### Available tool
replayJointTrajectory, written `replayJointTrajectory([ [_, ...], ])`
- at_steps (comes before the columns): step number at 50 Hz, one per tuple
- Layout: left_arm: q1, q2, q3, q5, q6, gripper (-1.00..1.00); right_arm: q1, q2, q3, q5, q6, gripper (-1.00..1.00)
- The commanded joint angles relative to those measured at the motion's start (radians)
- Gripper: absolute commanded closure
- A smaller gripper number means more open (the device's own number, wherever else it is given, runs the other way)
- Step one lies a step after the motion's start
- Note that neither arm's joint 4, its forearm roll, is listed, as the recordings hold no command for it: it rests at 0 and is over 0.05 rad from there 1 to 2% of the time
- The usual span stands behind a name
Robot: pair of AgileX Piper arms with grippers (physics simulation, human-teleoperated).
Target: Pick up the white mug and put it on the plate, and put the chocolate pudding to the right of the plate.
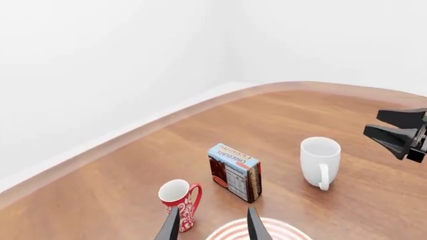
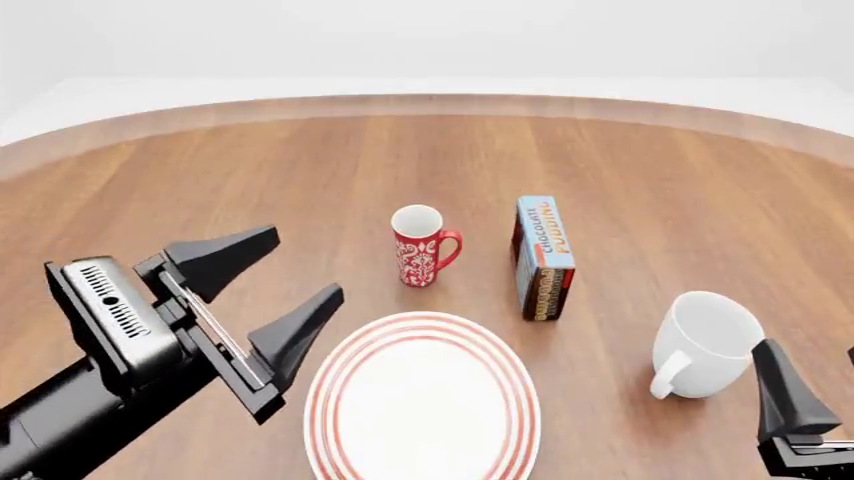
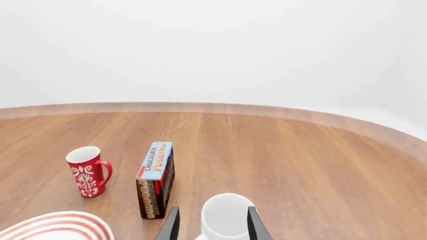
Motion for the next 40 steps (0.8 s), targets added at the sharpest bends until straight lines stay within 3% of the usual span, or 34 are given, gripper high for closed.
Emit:
replayJointTrajectory([
  [1, -0.059, 0.123, -0.021, -0.093, -0.005, -1.00, 0.001, 0.000, 0.000, 0.000, -0.001, -1.00],
  [40, -0.225, 0.490, -0.135, -0.345, -0.050, -1.00, 0.001, 0.000, 0.000, -0.001, -0.004, -1.00],
])
